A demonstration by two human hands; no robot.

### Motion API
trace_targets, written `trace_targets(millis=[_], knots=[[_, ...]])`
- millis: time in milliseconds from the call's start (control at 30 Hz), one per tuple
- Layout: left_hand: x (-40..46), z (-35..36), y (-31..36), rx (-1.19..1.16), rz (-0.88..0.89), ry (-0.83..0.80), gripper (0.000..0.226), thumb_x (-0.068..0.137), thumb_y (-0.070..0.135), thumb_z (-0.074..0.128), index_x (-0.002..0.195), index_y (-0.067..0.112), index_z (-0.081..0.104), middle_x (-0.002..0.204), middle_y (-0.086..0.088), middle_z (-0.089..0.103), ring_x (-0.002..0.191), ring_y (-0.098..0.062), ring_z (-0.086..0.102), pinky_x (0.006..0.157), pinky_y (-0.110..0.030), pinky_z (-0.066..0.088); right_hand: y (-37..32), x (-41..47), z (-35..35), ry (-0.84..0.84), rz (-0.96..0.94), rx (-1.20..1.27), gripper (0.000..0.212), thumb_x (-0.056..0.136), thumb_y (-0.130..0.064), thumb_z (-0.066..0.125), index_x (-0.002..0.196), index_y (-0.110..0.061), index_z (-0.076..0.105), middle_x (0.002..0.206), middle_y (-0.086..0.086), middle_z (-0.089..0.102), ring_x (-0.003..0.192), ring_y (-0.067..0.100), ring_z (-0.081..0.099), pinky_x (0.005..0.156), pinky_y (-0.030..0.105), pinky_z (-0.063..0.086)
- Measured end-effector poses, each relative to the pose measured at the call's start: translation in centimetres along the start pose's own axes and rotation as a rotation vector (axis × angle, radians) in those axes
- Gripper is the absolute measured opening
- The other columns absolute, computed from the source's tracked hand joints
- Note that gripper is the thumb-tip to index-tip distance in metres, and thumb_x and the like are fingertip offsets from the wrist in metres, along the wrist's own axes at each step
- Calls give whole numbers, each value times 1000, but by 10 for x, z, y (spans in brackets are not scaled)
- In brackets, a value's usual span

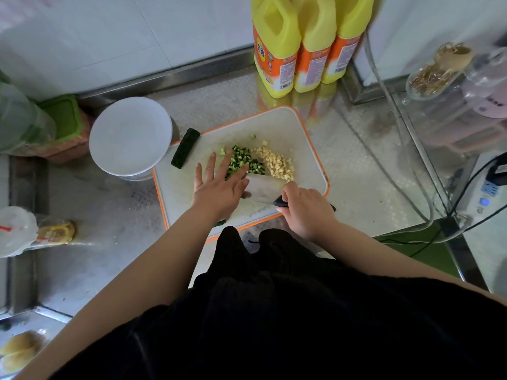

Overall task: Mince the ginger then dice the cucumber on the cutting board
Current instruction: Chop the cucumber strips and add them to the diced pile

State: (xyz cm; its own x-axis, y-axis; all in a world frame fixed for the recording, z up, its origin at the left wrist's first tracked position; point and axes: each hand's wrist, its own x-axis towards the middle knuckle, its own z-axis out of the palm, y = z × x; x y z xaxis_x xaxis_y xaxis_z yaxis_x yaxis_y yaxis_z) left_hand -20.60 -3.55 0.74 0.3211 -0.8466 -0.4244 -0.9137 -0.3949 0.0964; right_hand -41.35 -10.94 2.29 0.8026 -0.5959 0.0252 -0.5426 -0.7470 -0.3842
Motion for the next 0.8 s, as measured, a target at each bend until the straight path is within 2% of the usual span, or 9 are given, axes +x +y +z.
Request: trace_targets(millis=[333,467,567,633,700,767,800], knots=[[5,-7,-23,-24,-91,-31,55,97,61,0,150,50,8,159,14,-25,146,-21,-24,118,-50,-13,18,-19,0,12,96,32,36,71,-15,82,82,-6,49,55,0,48,43,26,50,51,27,24],[7,-10,-28,-177,-154,-71,56,98,57,0,152,47,15,160,14,-19,148,-19,-19,119,-48,-10,27,-32,1,34,170,86,30,75,-10,77,82,-4,49,61,5,52,50,33,53,53,28,24],[2,-15,-21,-432,-139,31,52,103,47,7,152,36,21,163,11,0,150,-15,-6,120,-43,-4,29,-35,1,54,218,110,27,79,-12,74,87,-2,50,67,10,57,53,34,54,53,28,24],[1,-17,-18,-473,-80,106,50,105,43,11,153,33,23,161,11,15,149,-13,3,120,-41,1,28,-33,3,65,205,127,27,81,-15,72,90,-2,50,66,7,55,53,34,56,50,27,26],[2,-19,-18,-480,-56,144,47,107,37,17,151,30,30,154,4,36,146,-16,23,117,-38,17,24,-30,3,83,190,152,29,82,-16,71,93,-1,49,63,-1,48,50,33,57,46,26,28],[4,-19,-17,-512,-96,150,46,106,27,25,152,28,30,129,-8,59,120,-28,52,96,-37,40,22,-27,3,99,175,176,31,83,-18,70,95,-1,47,63,-6,45,49,30,59,43,24,31],[4,-18,-16,-505,-113,147,47,106,23,27,153,27,27,113,-11,63,103,-31,58,83,-37,44,21,-26,3,108,163,180,31,83,-19,70,97,-2,47,63,-6,46,49,29,60,42,24,32]])
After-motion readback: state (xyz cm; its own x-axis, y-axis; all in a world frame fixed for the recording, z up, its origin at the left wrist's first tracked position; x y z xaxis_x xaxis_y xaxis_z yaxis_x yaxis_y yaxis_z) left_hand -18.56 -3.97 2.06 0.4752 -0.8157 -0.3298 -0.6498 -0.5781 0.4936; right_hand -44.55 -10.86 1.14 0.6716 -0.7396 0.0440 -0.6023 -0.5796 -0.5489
